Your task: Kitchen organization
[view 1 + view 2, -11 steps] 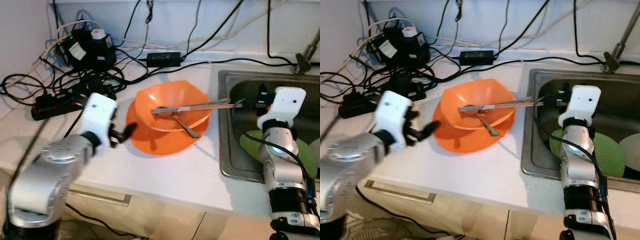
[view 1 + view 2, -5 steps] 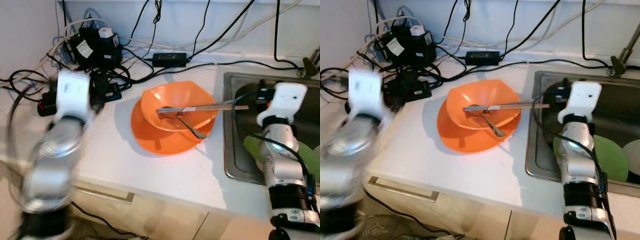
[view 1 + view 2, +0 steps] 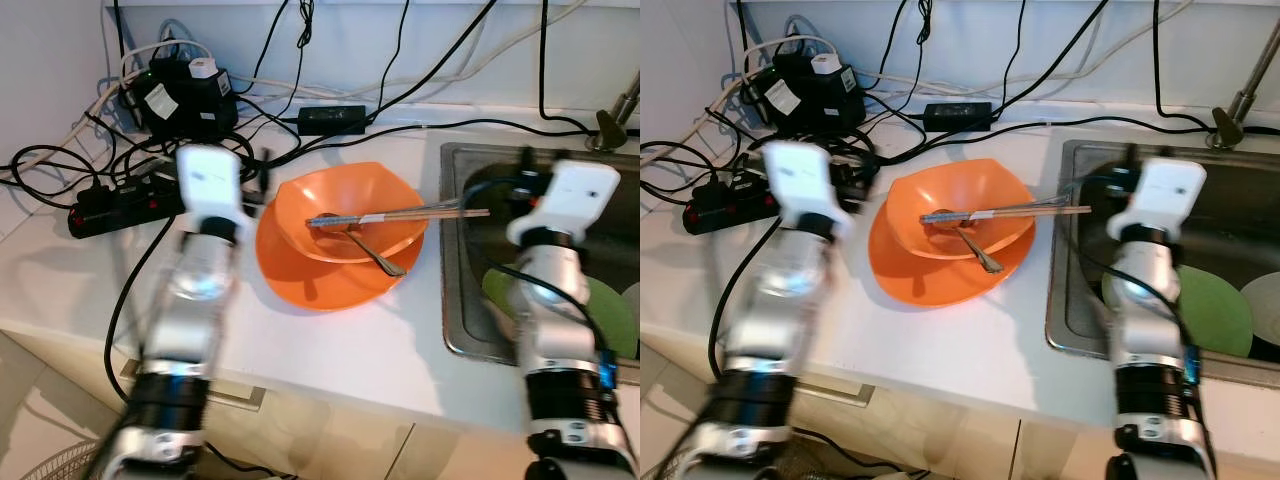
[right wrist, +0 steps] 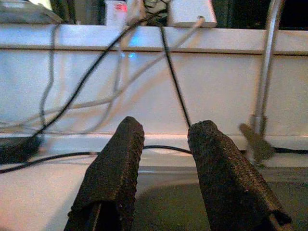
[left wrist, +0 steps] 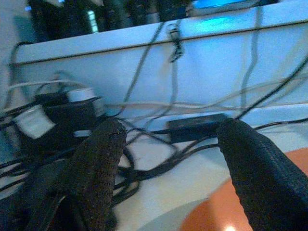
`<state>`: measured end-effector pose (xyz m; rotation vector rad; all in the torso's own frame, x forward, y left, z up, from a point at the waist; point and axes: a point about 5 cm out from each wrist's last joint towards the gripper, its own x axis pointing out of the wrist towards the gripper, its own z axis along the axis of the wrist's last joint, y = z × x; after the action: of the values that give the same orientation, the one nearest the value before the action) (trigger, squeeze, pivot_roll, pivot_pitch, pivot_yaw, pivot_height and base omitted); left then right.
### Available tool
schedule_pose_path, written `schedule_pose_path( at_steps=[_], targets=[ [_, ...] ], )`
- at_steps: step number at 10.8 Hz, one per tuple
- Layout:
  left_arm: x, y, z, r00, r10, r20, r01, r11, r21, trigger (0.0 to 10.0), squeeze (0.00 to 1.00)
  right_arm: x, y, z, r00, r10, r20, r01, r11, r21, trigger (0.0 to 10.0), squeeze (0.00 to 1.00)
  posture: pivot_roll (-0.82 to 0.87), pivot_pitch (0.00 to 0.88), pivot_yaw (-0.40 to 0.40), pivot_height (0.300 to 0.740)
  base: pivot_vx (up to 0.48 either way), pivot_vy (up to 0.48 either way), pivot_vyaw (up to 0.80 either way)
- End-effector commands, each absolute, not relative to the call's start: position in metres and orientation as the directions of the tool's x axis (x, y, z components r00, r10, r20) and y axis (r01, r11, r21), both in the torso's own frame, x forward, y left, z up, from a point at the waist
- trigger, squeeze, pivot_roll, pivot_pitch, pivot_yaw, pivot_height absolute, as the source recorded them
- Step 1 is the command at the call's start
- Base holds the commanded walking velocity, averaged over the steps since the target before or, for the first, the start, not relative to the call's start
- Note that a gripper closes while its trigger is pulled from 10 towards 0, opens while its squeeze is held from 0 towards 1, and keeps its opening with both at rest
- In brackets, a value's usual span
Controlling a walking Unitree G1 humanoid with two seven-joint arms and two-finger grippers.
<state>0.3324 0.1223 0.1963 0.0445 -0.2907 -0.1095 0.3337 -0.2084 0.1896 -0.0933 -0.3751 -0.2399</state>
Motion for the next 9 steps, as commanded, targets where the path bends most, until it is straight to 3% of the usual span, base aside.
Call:
schedule_pose_path(
  at_steps=[1, 2, 8, 9],
  targets=[
    [0.334, 0.120, 0.202, 0.938, -0.127, 0.324, 0.110, 0.992, 0.068, 10.0, 0.00, 0.333, -0.203, 0.195, 0.893, -0.202, 0.402, 0.237, 0.971, -0.041, 10.0, 0.00, 0.07, 0.000, 0.100, 0.740, 0.000, 0.000, 0.00],
    [0.335, 0.119, 0.204, 0.928, -0.126, 0.351, 0.109, 0.992, 0.066, 10.0, 0.00, 0.334, -0.203, 0.196, 0.892, -0.201, 0.404, 0.237, 0.971, -0.041, 10.0, 0.00, 0.08, 0.000, 0.095, 0.740, 0.000, 0.000, 0.00],
    [0.339, 0.125, 0.207, 0.901, -0.098, 0.423, 0.078, 0.995, 0.063, 10.0, 0.00, 0.332, -0.208, 0.199, 0.886, -0.208, 0.414, 0.247, 0.968, -0.043, 10.0, 0.00, 0.08, 0.000, 0.087, 0.740, 0.000, -0.423, 0.00],
    [0.338, 0.128, 0.213, 0.892, -0.084, 0.443, 0.067, 0.996, 0.053, 10.0, 0.00, 0.332, -0.208, 0.199, 0.886, -0.209, 0.415, 0.248, 0.968, -0.043, 10.0, 0.00, 0.08, 0.000, 0.087, 0.740, 0.000, 0.000, 0.00]
  ],
)
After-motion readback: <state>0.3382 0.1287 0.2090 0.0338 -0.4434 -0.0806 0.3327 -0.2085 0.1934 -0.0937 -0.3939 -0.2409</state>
